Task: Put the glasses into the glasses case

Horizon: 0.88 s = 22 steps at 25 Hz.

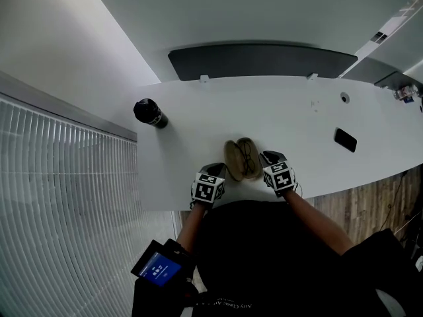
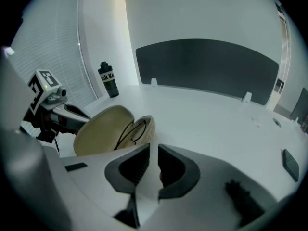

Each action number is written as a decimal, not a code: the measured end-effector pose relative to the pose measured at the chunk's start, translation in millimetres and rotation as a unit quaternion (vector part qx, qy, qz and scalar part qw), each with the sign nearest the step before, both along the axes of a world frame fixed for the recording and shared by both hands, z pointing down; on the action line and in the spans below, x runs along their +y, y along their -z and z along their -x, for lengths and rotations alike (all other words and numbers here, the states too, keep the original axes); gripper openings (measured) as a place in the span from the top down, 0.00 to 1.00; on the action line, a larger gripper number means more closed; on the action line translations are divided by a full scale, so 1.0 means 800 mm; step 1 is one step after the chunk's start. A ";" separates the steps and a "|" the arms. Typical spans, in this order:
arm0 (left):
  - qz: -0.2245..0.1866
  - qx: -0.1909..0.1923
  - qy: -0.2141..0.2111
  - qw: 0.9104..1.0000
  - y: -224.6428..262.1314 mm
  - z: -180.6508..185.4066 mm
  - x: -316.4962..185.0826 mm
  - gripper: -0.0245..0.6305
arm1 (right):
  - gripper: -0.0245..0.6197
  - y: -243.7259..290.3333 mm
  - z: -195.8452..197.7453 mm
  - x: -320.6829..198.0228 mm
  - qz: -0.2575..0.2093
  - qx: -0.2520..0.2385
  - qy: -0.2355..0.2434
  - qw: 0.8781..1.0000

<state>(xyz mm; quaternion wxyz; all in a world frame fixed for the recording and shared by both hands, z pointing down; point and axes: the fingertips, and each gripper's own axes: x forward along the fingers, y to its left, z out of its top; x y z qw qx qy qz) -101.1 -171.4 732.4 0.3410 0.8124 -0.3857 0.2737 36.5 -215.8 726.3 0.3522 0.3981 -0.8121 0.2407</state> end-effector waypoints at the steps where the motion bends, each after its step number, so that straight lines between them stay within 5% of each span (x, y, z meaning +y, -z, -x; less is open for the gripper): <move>1: -0.007 0.004 -0.011 1.000 0.007 -0.005 -0.004 0.95 | 0.87 -0.002 0.000 0.002 0.002 -0.002 0.001 1.000; 8: -0.001 -0.005 -0.146 0.989 0.055 -0.083 -0.018 0.95 | 0.87 -0.010 0.001 0.022 0.014 -0.010 0.008 1.000; 13: 0.035 -0.023 -0.150 0.988 0.051 -0.109 -0.040 0.95 | 0.87 0.010 -0.001 0.025 -0.004 -0.029 -0.003 1.000; 18: 0.143 0.004 -0.175 0.974 0.028 -0.142 -0.030 0.95 | 0.87 0.026 -0.017 0.031 -0.012 -0.048 -0.030 0.998; 22: 0.157 -0.001 -0.189 0.969 0.018 -0.153 -0.017 0.95 | 0.87 0.030 -0.024 0.039 -0.011 -0.051 -0.036 0.998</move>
